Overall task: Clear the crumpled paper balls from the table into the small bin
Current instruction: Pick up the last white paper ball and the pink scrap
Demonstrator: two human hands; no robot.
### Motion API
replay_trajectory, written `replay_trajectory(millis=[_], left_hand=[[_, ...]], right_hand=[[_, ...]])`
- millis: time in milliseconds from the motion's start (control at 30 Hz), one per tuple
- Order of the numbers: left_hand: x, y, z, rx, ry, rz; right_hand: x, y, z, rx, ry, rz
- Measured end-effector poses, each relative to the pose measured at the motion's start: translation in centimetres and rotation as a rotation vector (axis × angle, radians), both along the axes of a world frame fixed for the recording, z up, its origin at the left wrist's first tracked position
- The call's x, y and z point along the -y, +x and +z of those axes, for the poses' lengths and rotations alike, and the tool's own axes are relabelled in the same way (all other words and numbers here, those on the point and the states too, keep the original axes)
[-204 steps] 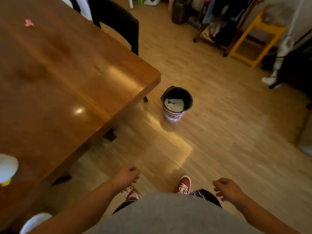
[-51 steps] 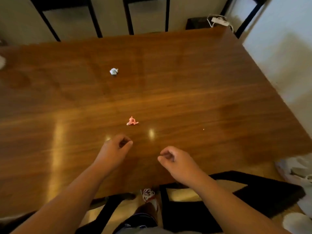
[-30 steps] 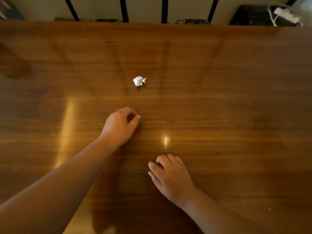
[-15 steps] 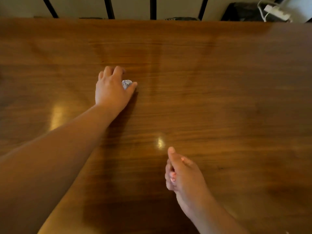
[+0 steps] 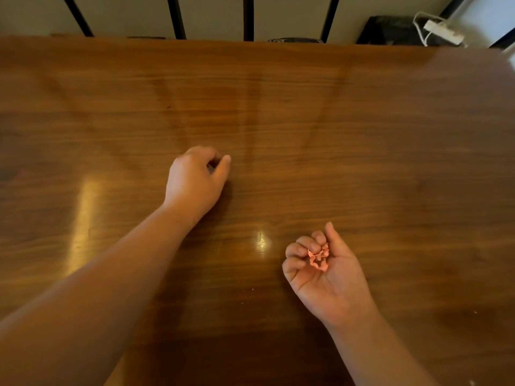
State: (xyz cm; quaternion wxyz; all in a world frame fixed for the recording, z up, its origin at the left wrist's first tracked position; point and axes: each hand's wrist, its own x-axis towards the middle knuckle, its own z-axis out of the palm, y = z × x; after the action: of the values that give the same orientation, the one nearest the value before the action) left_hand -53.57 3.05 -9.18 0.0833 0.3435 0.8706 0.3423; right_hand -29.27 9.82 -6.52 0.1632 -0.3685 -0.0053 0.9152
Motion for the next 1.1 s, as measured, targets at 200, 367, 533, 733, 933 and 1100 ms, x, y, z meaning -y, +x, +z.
replay_trajectory(millis=[200, 367, 533, 733, 933, 1100], left_hand=[[5.3, 6.6, 1.0, 0.609, 0.292, 0.251], [10.7, 12.3, 1.9, 1.036, 0.413, 0.401], [16.0, 17.4, 3.4, 1.264, 0.392, 0.487], [22.0, 23.0, 5.7, 1.673, 0.575, 0.528], [27.4, 31.4, 8.6, 1.672, 0.683, 0.564], [31.2, 41.1, 11.4, 1.588, 0.802, 0.672]], right_hand=[[1.4, 1.2, 0.7, 0.029, 0.015, 0.039], [3.0, 3.7, 1.8, 0.205, 0.278, 0.116], [4.5, 7.4, 3.8, 0.251, 0.235, 0.083], [6.9, 13.7, 6.3, 0.28, 0.198, 0.155], [10.5, 21.0, 8.1, 0.345, 0.212, 0.346], [13.9, 27.5, 9.3, 0.359, 0.209, 0.549]])
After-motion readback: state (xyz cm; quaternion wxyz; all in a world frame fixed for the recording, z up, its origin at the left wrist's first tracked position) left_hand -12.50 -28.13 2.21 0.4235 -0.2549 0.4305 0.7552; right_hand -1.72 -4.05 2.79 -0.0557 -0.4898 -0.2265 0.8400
